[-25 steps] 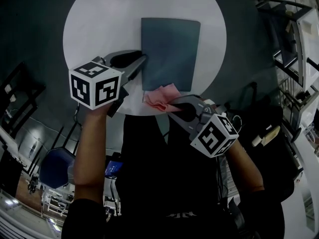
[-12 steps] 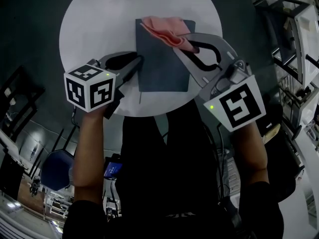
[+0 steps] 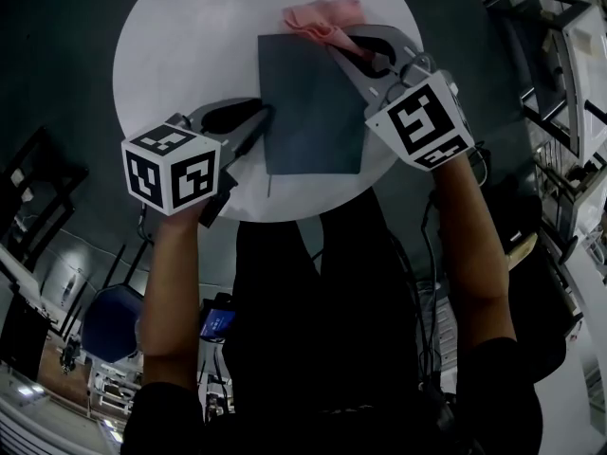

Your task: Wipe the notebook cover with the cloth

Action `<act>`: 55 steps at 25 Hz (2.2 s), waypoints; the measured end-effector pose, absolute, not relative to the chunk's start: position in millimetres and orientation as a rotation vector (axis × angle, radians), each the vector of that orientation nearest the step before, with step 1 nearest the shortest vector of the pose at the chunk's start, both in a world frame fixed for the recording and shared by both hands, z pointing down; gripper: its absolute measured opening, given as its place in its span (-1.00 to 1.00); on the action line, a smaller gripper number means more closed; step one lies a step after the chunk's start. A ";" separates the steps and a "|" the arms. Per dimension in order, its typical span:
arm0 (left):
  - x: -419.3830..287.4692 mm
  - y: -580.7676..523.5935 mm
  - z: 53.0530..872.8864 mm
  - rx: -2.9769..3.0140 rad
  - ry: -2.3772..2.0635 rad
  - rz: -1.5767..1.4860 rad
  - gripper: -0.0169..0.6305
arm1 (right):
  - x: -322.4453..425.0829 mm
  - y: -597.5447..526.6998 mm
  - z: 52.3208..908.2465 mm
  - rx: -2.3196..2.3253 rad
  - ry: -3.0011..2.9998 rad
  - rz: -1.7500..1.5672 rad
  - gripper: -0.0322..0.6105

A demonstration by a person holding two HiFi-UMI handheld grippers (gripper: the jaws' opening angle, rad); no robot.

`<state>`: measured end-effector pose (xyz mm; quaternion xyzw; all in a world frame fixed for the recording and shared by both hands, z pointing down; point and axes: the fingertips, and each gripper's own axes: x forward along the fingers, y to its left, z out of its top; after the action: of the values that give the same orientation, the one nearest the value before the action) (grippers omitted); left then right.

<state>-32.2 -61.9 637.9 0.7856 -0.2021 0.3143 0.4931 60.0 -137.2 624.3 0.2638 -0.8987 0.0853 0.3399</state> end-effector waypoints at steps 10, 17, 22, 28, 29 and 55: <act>-33.0 -60.6 638.3 1.900 -0.486 0.760 -0.77 | 57.0 -114.0 623.8 0.679 -2.349 0.270 -0.87; -32.7 -60.9 637.6 1.899 -0.485 0.760 -0.77 | 51.7 -75.9 623.3 0.619 -2.349 0.278 -0.87; -32.9 -60.8 638.2 1.897 -0.483 0.758 -0.77 | 47.0 -47.1 623.8 0.581 -2.342 0.288 -0.87; -32.4 -60.7 638.5 1.895 -0.481 0.757 -0.77 | 41.1 -12.5 623.8 0.524 -2.340 0.339 -0.87; -32.3 -60.7 638.2 1.894 -0.480 0.757 -0.78 | 39.8 -6.7 623.6 0.514 -2.338 0.348 -0.87; -32.2 -61.0 637.6 1.900 -0.485 0.760 -0.77 | 24.6 103.0 599.6 0.300 -2.405 0.549 -0.87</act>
<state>-32.2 -61.0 637.6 0.7844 -0.2001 0.3137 0.4962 24.6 103.0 599.6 0.1144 -0.9162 0.2090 0.3222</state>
